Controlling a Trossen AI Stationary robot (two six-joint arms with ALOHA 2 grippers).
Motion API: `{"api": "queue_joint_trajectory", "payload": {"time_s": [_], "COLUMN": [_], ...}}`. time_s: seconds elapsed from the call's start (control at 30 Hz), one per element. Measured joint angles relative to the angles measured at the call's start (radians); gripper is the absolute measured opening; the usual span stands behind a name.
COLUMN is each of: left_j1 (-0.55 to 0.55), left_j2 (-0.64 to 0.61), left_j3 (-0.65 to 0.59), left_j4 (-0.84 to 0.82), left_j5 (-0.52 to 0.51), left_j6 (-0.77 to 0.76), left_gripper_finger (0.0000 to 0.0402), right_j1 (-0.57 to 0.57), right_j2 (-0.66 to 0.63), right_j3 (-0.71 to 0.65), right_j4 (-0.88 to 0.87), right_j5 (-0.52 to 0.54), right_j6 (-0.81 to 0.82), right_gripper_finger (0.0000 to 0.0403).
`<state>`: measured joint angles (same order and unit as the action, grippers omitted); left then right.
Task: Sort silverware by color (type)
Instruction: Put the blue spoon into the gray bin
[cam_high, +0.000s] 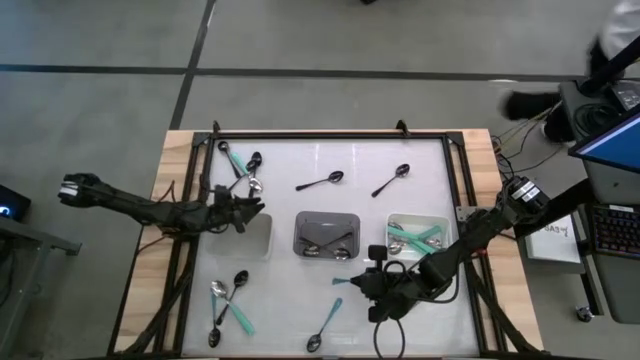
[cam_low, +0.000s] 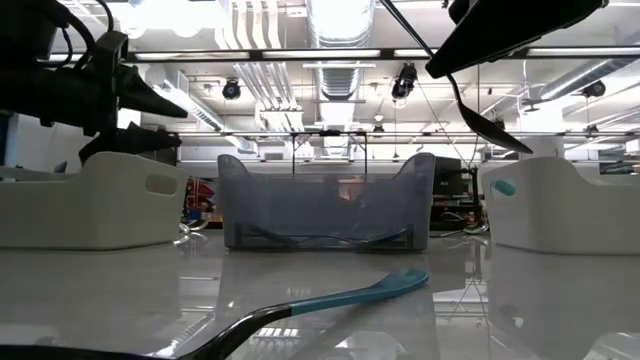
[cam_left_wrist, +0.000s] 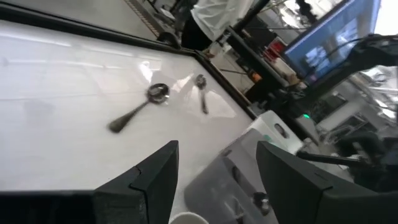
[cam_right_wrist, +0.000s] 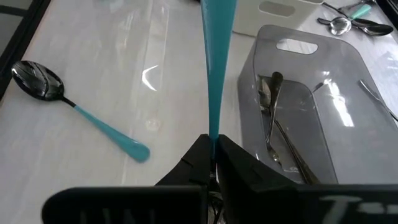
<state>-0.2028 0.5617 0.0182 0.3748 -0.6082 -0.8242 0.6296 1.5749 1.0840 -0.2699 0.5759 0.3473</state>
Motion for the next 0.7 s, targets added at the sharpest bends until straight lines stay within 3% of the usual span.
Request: {"api": "queue_joint_trajectory", "payload": {"time_s": [0.27,0.43,0.53,0.7], "left_j1": [0.0,0.0,0.0,0.0], "left_j2": [0.011,0.01,0.009,0.008], "left_j3": [0.0,0.0,0.0,0.0], "left_j4": [0.055,0.073,0.147,0.31], "left_j5": [-0.036,0.04,0.133,0.383], "left_j6": [0.015,-0.034,-0.036,0.026], "left_gripper_finger": [0.0198,0.0198,0.0198,0.0198], "right_j1": [0.0,0.0,0.0,0.0], "right_j2": [0.0,0.0,0.0,0.0], "right_j3": [0.0,0.0,0.0,0.0], "right_j4": [0.009,0.013,0.014,0.014], "right_j5": [0.0,0.0,0.0,0.0], "right_j6": [0.0,0.0,0.0,-0.003], "right_gripper_finger": [0.0009,0.0009,0.0009,0.0009]}}
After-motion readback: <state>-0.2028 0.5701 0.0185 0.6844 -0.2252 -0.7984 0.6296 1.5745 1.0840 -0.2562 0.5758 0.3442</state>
